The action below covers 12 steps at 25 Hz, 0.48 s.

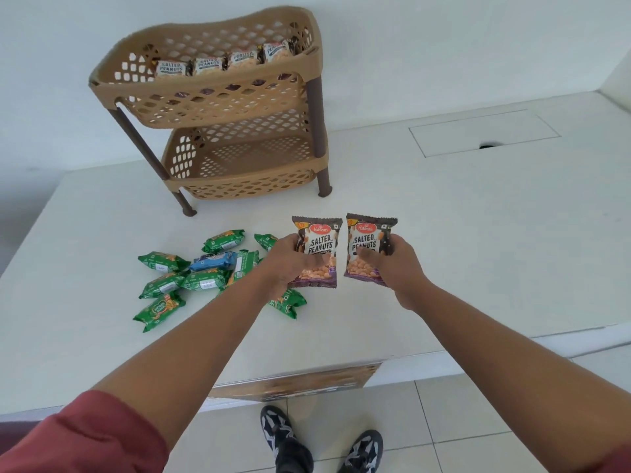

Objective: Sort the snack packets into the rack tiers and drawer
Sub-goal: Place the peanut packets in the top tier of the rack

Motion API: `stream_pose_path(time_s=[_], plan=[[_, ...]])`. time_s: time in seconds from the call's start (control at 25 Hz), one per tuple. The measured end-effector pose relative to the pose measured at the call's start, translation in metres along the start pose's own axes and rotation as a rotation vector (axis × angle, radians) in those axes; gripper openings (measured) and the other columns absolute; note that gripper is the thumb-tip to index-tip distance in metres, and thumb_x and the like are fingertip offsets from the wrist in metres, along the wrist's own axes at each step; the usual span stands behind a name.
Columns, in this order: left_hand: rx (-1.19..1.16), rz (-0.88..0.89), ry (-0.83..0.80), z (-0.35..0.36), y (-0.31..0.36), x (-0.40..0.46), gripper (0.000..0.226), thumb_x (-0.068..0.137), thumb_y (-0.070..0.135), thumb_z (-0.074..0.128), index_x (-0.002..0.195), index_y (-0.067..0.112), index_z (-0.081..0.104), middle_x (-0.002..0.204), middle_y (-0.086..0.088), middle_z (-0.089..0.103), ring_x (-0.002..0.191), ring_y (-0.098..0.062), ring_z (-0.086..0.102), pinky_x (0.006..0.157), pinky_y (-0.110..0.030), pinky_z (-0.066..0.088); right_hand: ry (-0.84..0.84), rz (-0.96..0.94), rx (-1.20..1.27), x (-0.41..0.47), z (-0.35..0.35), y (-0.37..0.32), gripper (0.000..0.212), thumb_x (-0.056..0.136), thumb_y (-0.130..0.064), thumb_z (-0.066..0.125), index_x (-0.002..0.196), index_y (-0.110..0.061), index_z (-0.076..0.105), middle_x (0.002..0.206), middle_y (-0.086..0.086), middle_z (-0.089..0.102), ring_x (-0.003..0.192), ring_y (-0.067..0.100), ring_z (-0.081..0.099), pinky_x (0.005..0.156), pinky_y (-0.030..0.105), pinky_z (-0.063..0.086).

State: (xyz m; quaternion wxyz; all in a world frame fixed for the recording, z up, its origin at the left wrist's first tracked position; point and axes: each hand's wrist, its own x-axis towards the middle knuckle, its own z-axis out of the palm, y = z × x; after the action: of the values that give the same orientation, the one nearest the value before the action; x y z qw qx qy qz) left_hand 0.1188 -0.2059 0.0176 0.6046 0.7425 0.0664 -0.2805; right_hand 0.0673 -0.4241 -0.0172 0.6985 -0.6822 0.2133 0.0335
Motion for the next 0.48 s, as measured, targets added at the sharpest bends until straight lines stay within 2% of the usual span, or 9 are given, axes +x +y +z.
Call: stream_pose_path(time_s=[0.08,0.16,0.24,0.36,0.48], plan=[[-0.058,0.033,0.061,-0.012,0.007,-0.008,0.045,0.077,0.006,0.087,0.117,0.013,0.067,0.107,-0.002,0.078,0.104,-0.023,0.072,0.088,-0.037,0.054,-0.017,-0.033,0.039,0.001,0.013,-0.012,0.03,0.085,-0.025,0.082,0.111,-0.02,0.068,0.1,-0.004,0.079,0.093,0.02,0.077,0.078,0.038,0.063],[-0.098,0.06,0.097,-0.024,0.017,-0.015,0.045,0.077,0.004,0.086,0.117,0.012,0.066,0.109,-0.006,0.078,0.109,-0.03,0.071,0.101,-0.05,0.052,-0.039,-0.061,0.056,0.001,0.026,-0.024,0.028,0.088,-0.024,0.08,0.112,-0.019,0.068,0.102,-0.004,0.079,0.093,0.017,0.077,0.081,0.038,0.062],[-0.103,0.112,0.115,-0.038,0.028,-0.022,0.041,0.078,0.003,0.085,0.114,0.013,0.068,0.108,-0.008,0.078,0.109,-0.032,0.071,0.104,-0.056,0.05,-0.077,-0.089,0.059,0.0,0.039,-0.041,0.024,0.09,-0.023,0.078,0.111,-0.019,0.068,0.102,-0.004,0.08,0.091,0.016,0.077,0.079,0.035,0.061],[-0.067,0.191,0.144,-0.06,0.049,-0.034,0.044,0.08,0.001,0.083,0.119,0.013,0.067,0.11,-0.009,0.077,0.11,-0.033,0.07,0.103,-0.055,0.05,-0.133,-0.139,0.047,0.002,0.057,-0.069,0.021,0.091,-0.023,0.077,0.109,-0.018,0.069,0.101,-0.001,0.08,0.091,0.018,0.077,0.081,0.036,0.061],[-0.029,0.27,0.17,-0.086,0.071,-0.044,0.042,0.082,0.0,0.081,0.119,0.015,0.067,0.11,-0.009,0.077,0.109,-0.032,0.07,0.096,-0.046,0.056,-0.157,-0.195,0.035,0.004,0.075,-0.1,0.024,0.09,-0.024,0.078,0.11,-0.015,0.069,0.103,0.004,0.079,0.093,0.021,0.077,0.084,0.039,0.062]])
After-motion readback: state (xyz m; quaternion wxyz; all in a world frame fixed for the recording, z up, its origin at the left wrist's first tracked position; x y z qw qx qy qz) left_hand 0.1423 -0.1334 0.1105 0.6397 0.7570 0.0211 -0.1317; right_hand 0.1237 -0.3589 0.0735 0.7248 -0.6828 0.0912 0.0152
